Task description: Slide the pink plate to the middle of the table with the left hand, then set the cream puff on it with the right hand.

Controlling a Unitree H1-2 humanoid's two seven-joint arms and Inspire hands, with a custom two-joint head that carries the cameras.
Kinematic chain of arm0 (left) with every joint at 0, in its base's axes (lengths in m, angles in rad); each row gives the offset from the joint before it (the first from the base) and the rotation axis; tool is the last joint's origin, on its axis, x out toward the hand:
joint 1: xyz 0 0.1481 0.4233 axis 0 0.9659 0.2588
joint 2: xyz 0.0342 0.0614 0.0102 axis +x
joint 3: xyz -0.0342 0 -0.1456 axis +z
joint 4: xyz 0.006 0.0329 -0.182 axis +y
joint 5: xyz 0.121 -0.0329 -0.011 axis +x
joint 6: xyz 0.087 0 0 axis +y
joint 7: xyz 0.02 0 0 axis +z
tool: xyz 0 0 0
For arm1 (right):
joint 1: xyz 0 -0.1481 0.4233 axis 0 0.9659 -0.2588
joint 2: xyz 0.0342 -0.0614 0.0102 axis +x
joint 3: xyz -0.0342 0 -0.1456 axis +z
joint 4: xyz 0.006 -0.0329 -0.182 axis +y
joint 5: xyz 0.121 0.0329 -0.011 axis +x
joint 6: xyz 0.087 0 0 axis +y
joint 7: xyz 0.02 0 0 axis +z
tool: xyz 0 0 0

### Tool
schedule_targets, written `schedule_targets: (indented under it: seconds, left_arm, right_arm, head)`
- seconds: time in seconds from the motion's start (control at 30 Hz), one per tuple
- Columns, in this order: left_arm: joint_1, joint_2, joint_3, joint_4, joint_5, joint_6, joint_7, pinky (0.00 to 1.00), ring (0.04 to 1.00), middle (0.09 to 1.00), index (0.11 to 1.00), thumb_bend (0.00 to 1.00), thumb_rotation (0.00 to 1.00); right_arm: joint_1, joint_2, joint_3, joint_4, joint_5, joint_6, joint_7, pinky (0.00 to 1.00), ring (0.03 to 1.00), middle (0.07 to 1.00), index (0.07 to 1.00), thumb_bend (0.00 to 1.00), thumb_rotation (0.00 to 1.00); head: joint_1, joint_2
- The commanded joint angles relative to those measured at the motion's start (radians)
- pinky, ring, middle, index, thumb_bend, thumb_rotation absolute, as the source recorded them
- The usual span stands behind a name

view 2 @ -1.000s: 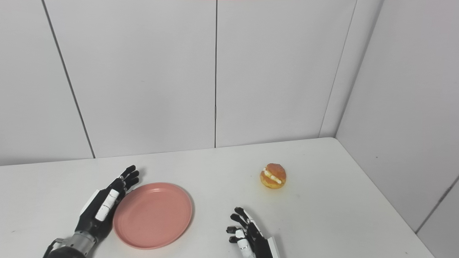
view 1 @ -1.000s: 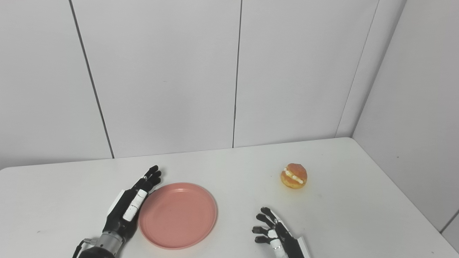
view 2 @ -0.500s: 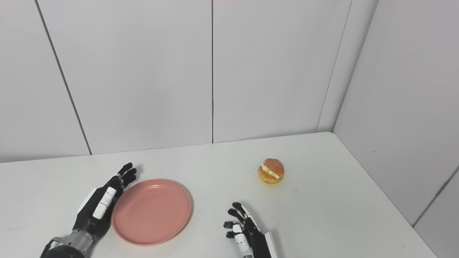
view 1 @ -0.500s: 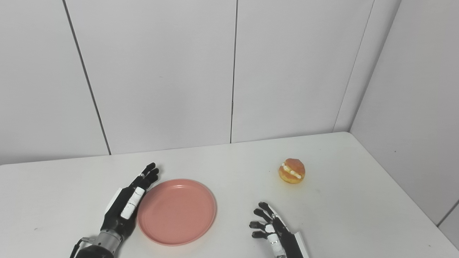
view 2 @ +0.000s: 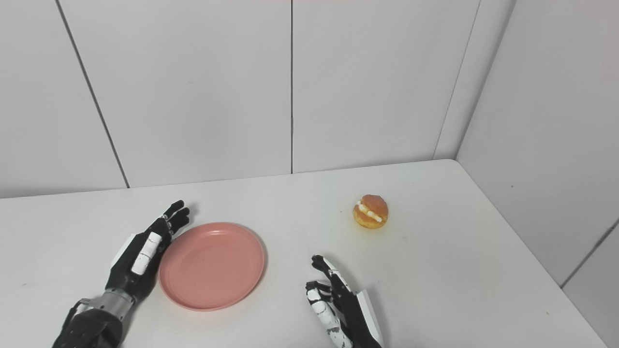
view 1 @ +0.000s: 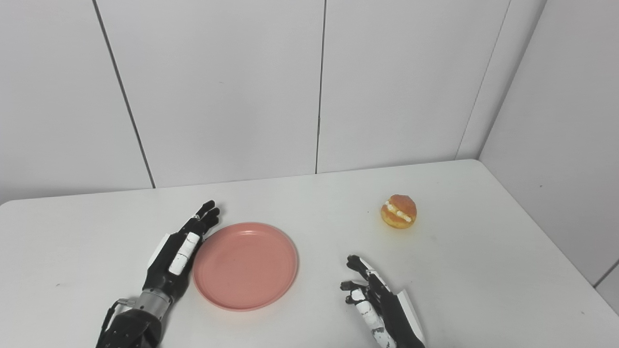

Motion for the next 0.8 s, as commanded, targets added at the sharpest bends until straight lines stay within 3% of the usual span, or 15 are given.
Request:
schedule_targets:
  seconds: [0.0,0.17,0.37,0.53,0.77]
  left_arm:
    - [0.074,-0.013,-0.001,0.039,-0.004,0.016,0.009,0.83,0.947,0.935,0.898,0.98,0.84]
    - [0.068,-0.015,0.005,0.030,-0.008,0.033,0.013,0.84,0.943,0.936,0.897,0.97,0.84]
    - [0.063,-0.015,0.007,0.034,-0.007,0.035,0.018,0.84,0.947,0.934,0.896,0.99,0.83]
    - [0.072,-0.022,0.010,0.023,-0.014,0.044,0.018,0.85,0.948,0.941,0.896,0.96,0.83]
    - [0.075,-0.027,-0.001,0.009,-0.001,0.043,0.023,0.85,0.945,0.938,0.898,0.96,0.85]
  right_arm:
    - [0.005,-0.031,-0.014,-0.066,-0.075,-0.007,-0.024,0.66,0.765,0.855,0.848,0.72,1.00]
    - [-0.046,-0.096,-0.038,-0.181,-0.203,0.056,0.026,0.64,0.744,0.806,0.814,0.74,1.00]
    - [-0.135,-0.179,-0.069,-0.277,-0.314,0.155,0.108,0.60,0.724,0.803,0.818,0.80,0.91]
    - [-0.204,-0.249,-0.096,-0.298,-0.394,0.202,0.170,0.58,0.713,0.798,0.811,0.83,0.76]
    - [-0.319,-0.358,-0.122,-0.260,-0.467,0.203,0.211,0.61,0.738,0.790,0.801,0.91,0.66]
  head:
    - [0.002,-0.001]
    - [0.006,0.014]
    - [0.003,-0.002]
    - [0.005,-0.020]
    - [0.006,-0.033]
